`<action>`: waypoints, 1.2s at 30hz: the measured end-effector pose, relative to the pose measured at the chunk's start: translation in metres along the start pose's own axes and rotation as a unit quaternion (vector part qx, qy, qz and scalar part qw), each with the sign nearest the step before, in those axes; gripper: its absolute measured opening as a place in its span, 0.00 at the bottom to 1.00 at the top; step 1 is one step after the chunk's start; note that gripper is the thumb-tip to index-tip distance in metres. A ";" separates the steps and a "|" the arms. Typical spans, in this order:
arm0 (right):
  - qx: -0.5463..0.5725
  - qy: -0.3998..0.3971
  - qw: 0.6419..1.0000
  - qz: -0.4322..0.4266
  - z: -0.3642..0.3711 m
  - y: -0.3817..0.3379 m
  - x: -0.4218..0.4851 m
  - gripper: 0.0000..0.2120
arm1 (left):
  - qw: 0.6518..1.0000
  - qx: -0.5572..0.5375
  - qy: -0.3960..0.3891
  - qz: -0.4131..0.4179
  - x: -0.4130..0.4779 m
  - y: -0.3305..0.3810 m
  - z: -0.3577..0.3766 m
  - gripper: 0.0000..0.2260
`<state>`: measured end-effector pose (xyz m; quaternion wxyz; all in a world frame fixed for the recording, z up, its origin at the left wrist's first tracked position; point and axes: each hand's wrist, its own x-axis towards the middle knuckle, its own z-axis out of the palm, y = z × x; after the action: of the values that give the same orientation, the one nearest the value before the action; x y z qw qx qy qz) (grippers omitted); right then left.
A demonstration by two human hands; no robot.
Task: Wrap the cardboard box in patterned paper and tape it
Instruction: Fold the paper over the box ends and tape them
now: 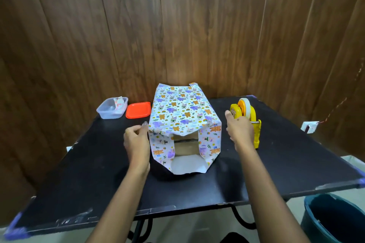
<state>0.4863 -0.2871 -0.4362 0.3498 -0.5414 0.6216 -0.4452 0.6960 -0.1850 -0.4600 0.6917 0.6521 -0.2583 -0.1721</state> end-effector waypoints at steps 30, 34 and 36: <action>0.256 -0.231 0.934 0.094 0.010 0.009 -0.008 0.10 | 0.946 -0.171 -0.152 -0.231 -0.002 0.006 0.012 0.03; 0.238 -0.224 0.942 0.081 0.011 0.014 -0.006 0.10 | 0.956 -0.163 -0.119 -0.212 0.002 0.003 0.015 0.06; 0.243 -0.225 0.939 0.089 0.011 0.014 -0.005 0.12 | 0.960 -0.158 -0.117 -0.199 0.002 -0.001 0.017 0.05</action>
<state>0.4925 -0.2835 -0.4540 0.6393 -0.4689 0.4452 -0.4162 0.6883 -0.2001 -0.4604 0.7027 0.5482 -0.1715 -0.4200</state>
